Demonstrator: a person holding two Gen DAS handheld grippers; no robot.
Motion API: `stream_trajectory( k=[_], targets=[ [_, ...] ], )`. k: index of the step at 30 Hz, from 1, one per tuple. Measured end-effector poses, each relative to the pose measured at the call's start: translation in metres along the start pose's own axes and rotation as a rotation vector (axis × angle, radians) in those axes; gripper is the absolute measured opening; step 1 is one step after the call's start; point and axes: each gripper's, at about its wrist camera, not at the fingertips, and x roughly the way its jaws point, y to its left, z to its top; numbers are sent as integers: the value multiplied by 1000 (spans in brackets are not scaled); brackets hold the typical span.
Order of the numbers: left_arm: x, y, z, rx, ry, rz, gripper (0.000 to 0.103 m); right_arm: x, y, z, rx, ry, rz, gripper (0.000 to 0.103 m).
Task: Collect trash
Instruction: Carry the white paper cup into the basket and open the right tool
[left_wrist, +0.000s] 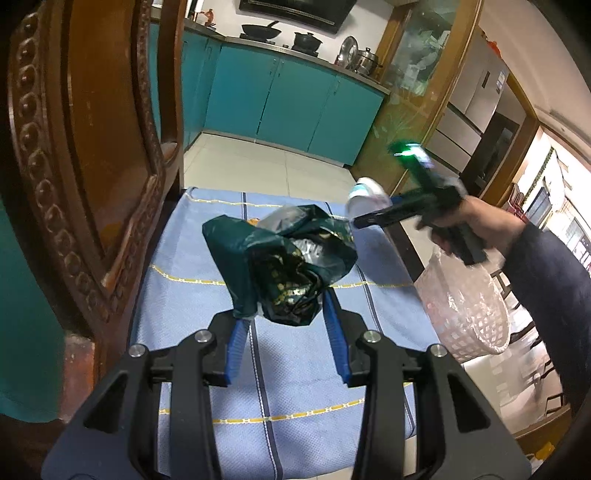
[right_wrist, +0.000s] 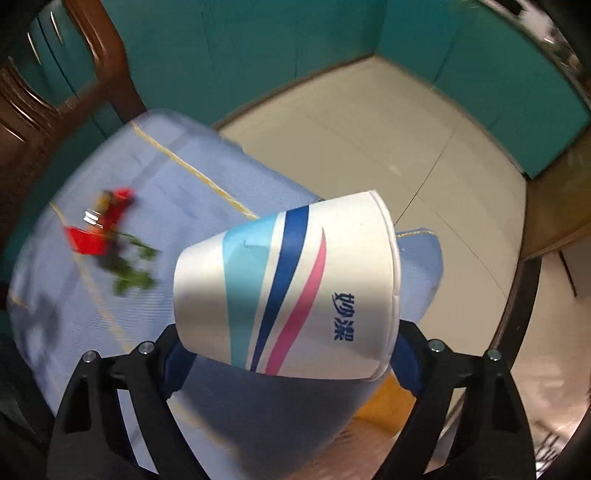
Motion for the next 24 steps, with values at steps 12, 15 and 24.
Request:
stream_trajectory(
  k=[12,15,24],
  targets=[
    [-6,-20,-14,52,-5,18,40,-145,152,-187,455,-486,-138,86],
    [-8,-31,-21,83,-13,43,40,-128,159,-210,531,-495,-162,86],
    [-2,-45,-38,123,2,89,40,-125,157,-220,572,-520,-183,86]
  ],
)
